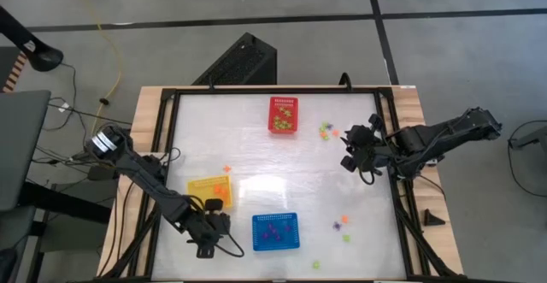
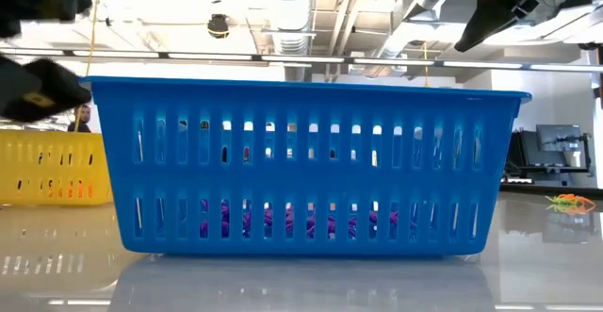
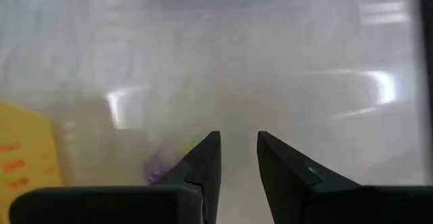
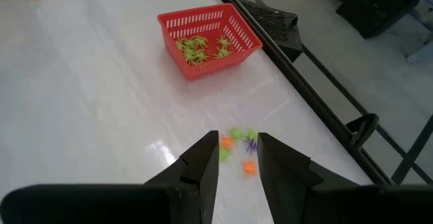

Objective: Sort Halloween decoration
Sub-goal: Put the purple spider toy into the blue basket

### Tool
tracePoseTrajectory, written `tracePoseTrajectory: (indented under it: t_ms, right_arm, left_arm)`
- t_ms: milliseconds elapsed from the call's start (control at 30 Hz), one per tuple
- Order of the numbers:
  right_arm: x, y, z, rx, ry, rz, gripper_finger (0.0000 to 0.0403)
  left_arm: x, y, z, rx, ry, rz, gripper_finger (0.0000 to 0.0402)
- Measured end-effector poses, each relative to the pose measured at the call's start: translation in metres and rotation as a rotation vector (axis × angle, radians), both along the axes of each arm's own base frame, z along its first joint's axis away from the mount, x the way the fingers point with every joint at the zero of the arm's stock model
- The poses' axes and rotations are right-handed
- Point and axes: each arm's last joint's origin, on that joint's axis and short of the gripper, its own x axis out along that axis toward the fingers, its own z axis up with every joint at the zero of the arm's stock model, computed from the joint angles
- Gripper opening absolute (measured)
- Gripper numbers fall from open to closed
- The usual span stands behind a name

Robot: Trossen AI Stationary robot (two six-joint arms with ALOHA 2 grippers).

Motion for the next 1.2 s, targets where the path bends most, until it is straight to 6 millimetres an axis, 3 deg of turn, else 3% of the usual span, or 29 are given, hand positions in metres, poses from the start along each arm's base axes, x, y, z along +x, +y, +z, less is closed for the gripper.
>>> tracePoseTrajectory:
  t_ms: [233, 500, 700, 1033, 1200]
  right_arm:
    - [0.000, 0.000, 0.000, 0.003, -0.001, 0.002, 0.0134]
    - [0.001, 0.000, 0.000, 0.006, -0.008, 0.002, 0.0134]
    - [0.001, 0.000, 0.000, 0.006, -0.008, 0.002, 0.0134]
    - [0.001, 0.000, 0.001, 0.008, -0.012, 0.003, 0.0134]
    - [0.001, 0.000, 0.001, 0.009, -0.011, 0.004, 0.0134]
  left_arm:
    - [0.004, -0.004, -0.029, 0.106, 0.057, -0.051, 0.0086]
    - [0.003, -0.003, -0.028, 0.112, 0.066, -0.068, 0.0070]
    - [0.011, -0.008, -0.006, 0.128, 0.044, -0.122, 0.0007]
    - [0.040, -0.010, 0.065, 0.265, -0.006, -0.166, 0.0000]
    - [0.039, -0.007, 0.065, 0.257, 0.016, -0.089, 0.0001]
